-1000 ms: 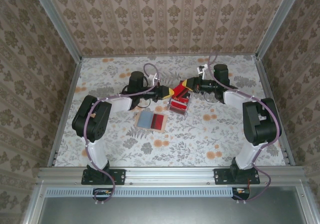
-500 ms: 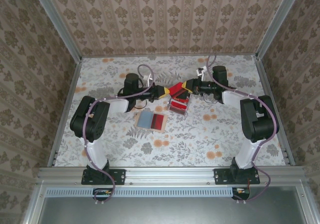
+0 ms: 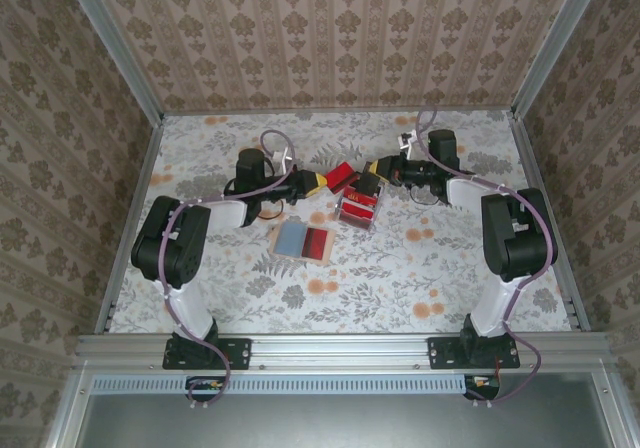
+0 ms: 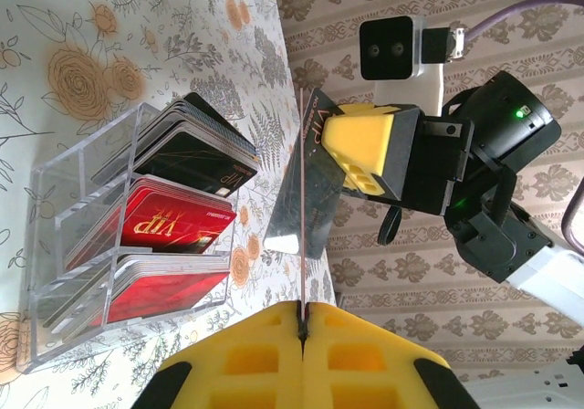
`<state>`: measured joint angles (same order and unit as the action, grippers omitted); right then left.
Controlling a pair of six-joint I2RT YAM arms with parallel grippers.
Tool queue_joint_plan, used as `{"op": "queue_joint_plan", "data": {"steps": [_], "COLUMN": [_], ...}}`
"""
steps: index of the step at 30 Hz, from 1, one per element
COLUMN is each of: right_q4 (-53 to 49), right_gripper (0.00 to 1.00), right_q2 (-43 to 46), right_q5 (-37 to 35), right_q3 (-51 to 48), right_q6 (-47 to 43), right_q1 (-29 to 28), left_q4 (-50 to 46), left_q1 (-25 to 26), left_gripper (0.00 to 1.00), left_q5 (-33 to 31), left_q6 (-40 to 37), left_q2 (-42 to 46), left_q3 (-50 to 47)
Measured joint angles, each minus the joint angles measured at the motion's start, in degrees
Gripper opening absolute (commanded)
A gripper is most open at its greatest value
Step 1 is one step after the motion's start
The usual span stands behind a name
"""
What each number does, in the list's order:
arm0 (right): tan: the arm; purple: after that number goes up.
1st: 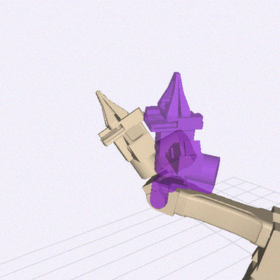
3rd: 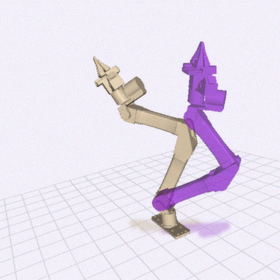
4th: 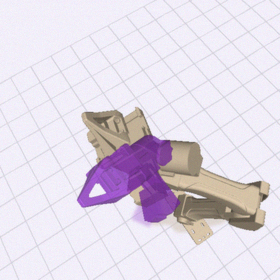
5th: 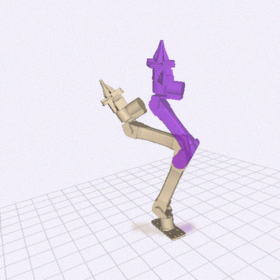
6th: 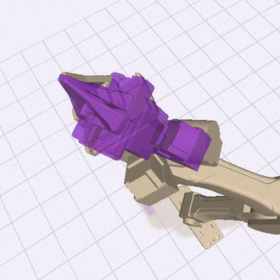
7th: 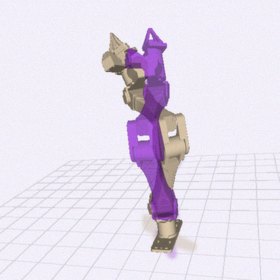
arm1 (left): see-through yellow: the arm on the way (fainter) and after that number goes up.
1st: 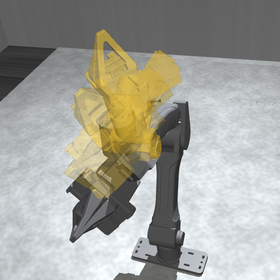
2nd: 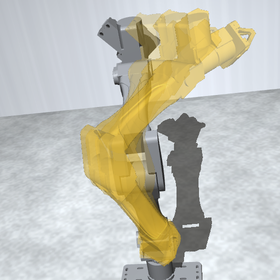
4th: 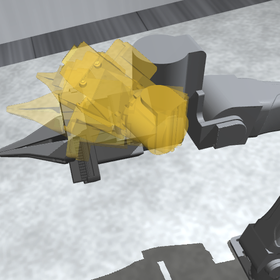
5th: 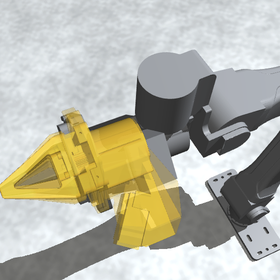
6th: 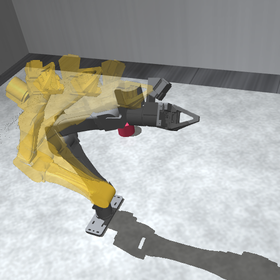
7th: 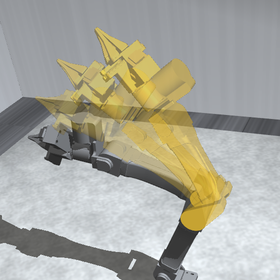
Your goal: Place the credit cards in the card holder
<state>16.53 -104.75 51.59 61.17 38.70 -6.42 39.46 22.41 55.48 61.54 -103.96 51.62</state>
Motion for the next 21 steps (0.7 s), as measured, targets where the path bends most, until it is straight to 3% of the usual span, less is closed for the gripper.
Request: {"op": "queue_joint_plan", "data": {"steps": [11, 21], "right_q4": [-3.3, -5.64], "right_gripper": [0.04, 0.02], "right_q2": [2.25, 6.23], "right_q5": [-9.75, -28.44], "right_q3": [0.15, -0.42], "right_q6": [-16.61, -33.92], "right_q1": [-2.36, -12.11], "left_q4": [-0.76, -0.79], "left_q1": [0.0, 0.0], "left_gripper": [0.0, 0.0], "left_q5": [-0.26, -0.24], "left_q6": [-0.72, -0.92], "left_q2": [1.03, 1.14], "left_q3": [-0.5, -0.55]}}
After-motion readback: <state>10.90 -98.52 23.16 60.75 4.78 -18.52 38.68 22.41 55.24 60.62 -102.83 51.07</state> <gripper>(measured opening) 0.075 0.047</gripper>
